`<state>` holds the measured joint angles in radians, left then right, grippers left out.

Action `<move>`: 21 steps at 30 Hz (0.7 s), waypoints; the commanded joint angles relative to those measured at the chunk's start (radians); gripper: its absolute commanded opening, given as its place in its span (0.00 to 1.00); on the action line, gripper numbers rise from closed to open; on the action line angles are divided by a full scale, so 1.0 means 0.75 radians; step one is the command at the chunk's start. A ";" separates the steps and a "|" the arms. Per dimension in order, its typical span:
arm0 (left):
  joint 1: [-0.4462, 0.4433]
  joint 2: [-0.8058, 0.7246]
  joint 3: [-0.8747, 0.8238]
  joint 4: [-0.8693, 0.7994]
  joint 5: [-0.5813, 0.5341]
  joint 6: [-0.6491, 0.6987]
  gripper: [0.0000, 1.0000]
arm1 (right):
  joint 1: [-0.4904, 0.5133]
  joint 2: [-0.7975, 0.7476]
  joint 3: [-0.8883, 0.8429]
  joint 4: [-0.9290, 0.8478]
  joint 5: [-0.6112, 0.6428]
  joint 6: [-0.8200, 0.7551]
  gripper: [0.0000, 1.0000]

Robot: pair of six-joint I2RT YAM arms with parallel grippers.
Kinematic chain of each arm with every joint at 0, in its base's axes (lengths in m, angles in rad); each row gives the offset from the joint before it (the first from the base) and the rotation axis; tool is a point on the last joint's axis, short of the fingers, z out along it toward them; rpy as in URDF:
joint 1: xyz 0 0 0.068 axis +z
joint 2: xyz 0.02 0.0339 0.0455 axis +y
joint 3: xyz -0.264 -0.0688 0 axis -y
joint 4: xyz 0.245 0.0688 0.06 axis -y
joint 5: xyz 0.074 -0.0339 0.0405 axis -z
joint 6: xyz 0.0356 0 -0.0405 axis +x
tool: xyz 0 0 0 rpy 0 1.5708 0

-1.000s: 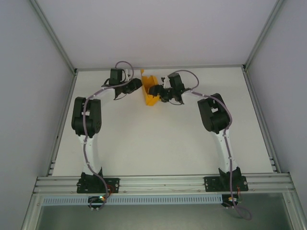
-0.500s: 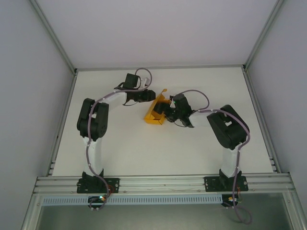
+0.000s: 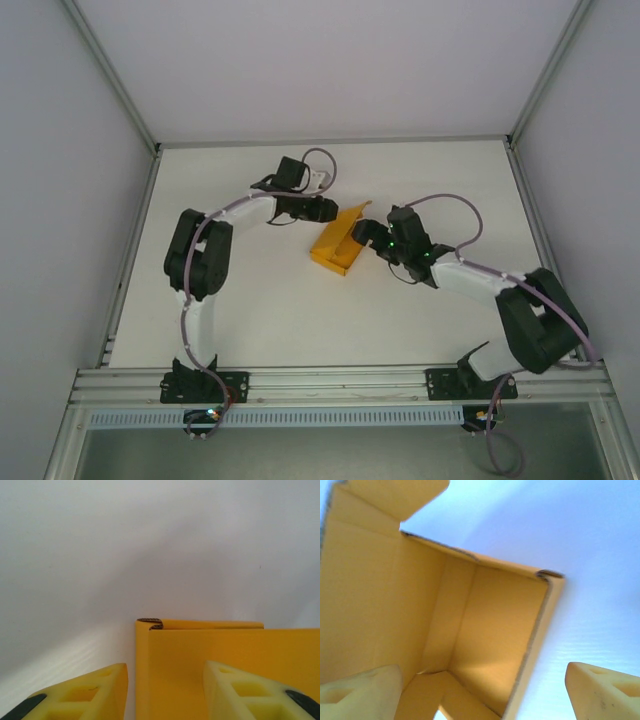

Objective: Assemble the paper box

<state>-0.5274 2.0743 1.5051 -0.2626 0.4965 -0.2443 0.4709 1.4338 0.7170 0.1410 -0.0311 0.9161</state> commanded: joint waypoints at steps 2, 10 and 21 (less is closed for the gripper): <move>-0.066 -0.061 0.033 -0.132 -0.115 0.157 0.44 | -0.020 -0.224 -0.011 -0.356 0.281 -0.154 0.89; -0.126 -0.052 -0.006 -0.185 -0.247 0.266 0.47 | -0.129 -0.445 0.032 -0.389 0.215 -0.677 0.96; -0.213 -0.050 -0.077 -0.135 -0.336 0.423 0.48 | -0.201 0.259 0.484 -0.429 -0.304 -0.998 0.77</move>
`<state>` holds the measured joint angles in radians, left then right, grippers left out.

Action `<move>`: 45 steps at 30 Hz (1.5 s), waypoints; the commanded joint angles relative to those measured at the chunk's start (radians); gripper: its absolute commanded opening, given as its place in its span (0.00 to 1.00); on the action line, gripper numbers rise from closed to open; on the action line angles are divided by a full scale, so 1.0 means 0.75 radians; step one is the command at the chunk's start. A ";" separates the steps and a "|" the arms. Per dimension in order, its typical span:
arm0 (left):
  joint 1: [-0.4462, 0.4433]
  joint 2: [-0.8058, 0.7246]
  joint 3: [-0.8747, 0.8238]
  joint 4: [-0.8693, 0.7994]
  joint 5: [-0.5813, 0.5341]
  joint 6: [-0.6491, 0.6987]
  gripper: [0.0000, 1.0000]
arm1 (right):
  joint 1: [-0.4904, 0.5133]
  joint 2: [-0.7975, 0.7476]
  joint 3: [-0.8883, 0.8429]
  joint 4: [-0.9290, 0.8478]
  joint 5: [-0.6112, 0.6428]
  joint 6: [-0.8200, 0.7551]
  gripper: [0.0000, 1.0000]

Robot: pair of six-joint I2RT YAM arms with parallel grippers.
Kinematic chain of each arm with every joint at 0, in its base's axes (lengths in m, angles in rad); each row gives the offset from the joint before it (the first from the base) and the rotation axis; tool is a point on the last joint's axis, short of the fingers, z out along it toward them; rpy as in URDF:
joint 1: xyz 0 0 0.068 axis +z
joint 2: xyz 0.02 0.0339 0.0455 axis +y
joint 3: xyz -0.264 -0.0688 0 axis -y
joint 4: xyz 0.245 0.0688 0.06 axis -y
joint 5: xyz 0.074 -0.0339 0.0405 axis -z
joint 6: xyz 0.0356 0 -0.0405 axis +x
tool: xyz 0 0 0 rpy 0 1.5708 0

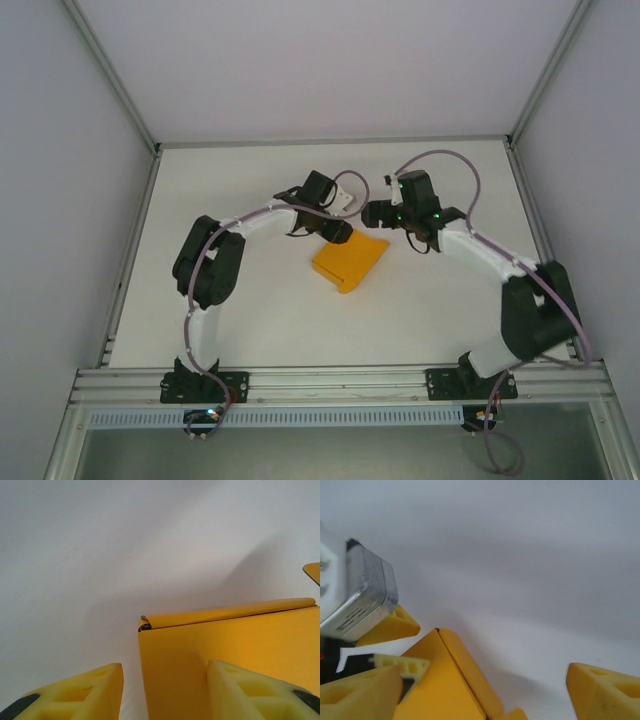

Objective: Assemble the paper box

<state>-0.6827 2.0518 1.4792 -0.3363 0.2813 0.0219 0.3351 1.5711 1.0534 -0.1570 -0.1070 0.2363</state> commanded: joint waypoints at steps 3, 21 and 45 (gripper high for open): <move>-0.001 -0.014 -0.055 -0.015 -0.045 0.063 0.48 | -0.045 0.129 0.002 0.050 -0.313 -0.053 0.73; 0.069 -0.036 -0.004 0.071 0.076 -0.050 0.48 | 0.008 0.177 -0.400 0.516 -0.356 0.399 0.32; 0.342 -0.387 -0.637 0.456 0.445 -0.788 0.83 | 0.349 0.049 -0.423 0.274 0.346 0.943 0.27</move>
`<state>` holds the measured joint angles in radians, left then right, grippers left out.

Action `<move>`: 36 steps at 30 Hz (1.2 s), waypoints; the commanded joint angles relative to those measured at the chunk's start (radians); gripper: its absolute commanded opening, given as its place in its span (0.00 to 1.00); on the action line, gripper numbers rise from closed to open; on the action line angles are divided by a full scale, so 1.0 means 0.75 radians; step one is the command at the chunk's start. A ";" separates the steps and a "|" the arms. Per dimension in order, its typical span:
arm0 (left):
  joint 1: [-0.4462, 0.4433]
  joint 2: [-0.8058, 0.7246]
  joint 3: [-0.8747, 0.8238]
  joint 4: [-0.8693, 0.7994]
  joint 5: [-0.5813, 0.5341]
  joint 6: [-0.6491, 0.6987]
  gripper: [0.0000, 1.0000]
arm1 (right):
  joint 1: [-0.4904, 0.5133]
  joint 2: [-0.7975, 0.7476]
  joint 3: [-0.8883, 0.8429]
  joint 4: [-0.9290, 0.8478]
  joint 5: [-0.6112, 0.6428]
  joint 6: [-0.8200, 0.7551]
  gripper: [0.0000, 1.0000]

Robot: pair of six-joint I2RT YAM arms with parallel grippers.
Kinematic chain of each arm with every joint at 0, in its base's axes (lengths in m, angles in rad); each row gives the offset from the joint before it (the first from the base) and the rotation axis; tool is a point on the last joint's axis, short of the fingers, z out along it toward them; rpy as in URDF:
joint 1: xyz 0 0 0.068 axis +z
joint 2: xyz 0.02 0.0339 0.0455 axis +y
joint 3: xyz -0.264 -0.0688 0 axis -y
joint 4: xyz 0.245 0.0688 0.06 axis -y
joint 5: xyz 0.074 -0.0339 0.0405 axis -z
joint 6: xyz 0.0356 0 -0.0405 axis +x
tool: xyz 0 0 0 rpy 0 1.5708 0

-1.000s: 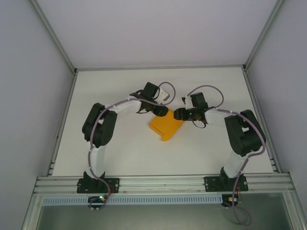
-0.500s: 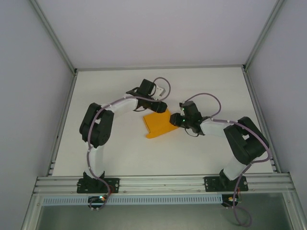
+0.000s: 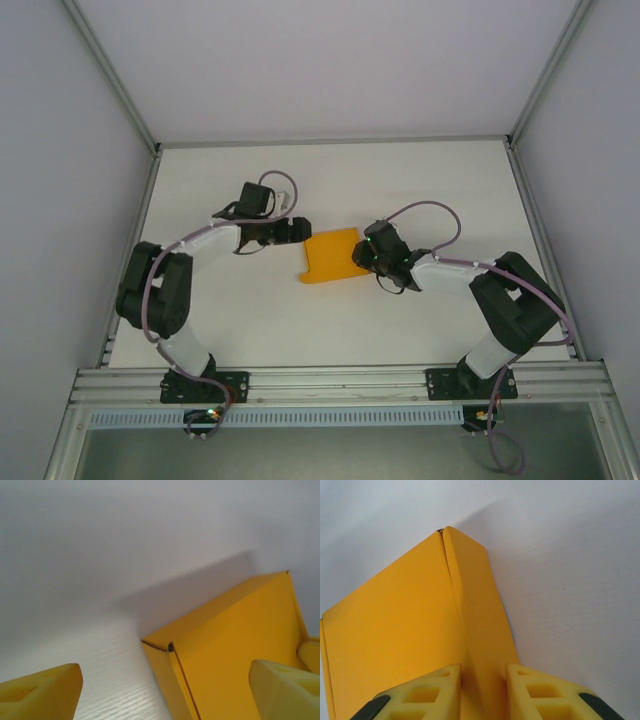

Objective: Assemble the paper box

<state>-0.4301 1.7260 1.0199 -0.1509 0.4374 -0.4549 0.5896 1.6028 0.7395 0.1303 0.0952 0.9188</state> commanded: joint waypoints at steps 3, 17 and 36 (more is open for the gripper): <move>0.005 0.135 -0.019 0.291 0.330 -0.213 0.69 | 0.011 0.011 -0.004 -0.105 0.082 0.029 0.29; 0.091 0.260 -0.096 0.371 0.352 -0.213 0.24 | -0.022 -0.127 -0.048 0.009 0.033 -0.078 0.55; 0.198 0.325 -0.223 0.663 0.484 -0.225 0.20 | -0.220 0.351 0.050 0.782 -0.962 0.126 0.65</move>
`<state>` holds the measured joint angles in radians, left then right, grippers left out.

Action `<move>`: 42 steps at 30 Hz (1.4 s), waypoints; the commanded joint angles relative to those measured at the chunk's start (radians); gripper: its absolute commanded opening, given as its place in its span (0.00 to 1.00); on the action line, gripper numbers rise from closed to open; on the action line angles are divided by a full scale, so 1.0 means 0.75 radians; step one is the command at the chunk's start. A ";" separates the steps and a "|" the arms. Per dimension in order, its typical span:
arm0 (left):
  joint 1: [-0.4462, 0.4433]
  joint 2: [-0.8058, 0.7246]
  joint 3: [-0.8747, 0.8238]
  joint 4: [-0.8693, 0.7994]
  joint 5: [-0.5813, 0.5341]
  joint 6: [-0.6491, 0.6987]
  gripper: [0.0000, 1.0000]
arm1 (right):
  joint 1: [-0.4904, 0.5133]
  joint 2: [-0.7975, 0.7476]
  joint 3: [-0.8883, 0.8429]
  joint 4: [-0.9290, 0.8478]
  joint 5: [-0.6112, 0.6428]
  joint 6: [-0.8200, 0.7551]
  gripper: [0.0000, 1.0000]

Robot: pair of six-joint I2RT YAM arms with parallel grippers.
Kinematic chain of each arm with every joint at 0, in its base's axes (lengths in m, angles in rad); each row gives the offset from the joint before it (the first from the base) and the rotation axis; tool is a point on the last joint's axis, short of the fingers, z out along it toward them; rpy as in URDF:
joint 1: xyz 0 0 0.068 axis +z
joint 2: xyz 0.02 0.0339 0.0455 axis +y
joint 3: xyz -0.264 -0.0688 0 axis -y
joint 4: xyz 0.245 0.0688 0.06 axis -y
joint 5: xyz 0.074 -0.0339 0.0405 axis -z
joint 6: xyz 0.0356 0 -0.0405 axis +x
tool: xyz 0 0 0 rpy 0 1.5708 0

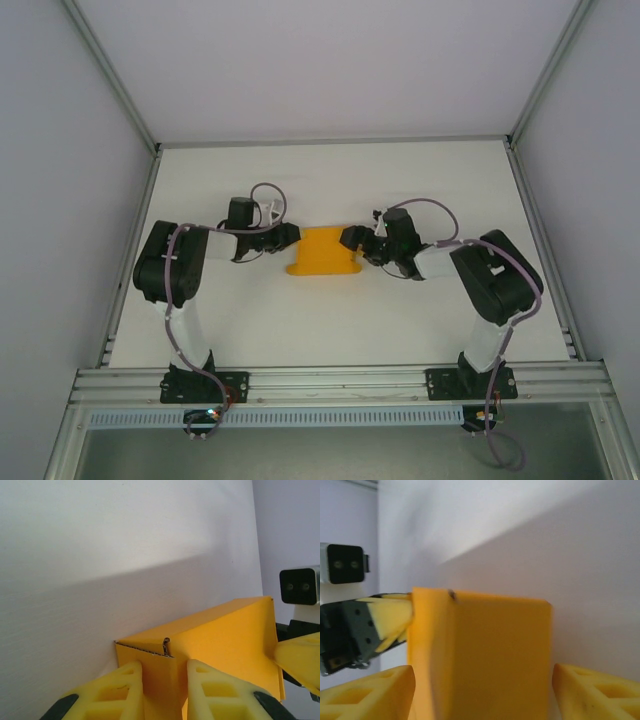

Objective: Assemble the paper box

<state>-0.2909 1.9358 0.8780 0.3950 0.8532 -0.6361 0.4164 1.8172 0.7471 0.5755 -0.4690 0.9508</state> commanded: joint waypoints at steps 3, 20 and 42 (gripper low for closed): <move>0.009 0.023 -0.026 -0.064 -0.090 0.033 0.24 | 0.008 0.104 0.041 0.332 -0.256 0.156 0.46; -0.338 -0.439 0.374 -0.778 -0.625 1.540 1.00 | -0.230 -0.216 0.124 -0.408 -0.311 0.423 0.36; -0.575 -0.437 0.461 -0.837 -0.669 2.191 1.00 | -0.498 -0.486 0.360 -1.219 -0.318 0.321 0.34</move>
<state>-0.7265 1.6577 1.2667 -0.1898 0.3244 0.9707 0.0597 1.4792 0.9668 -0.2878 -0.6369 1.2137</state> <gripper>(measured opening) 0.997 0.408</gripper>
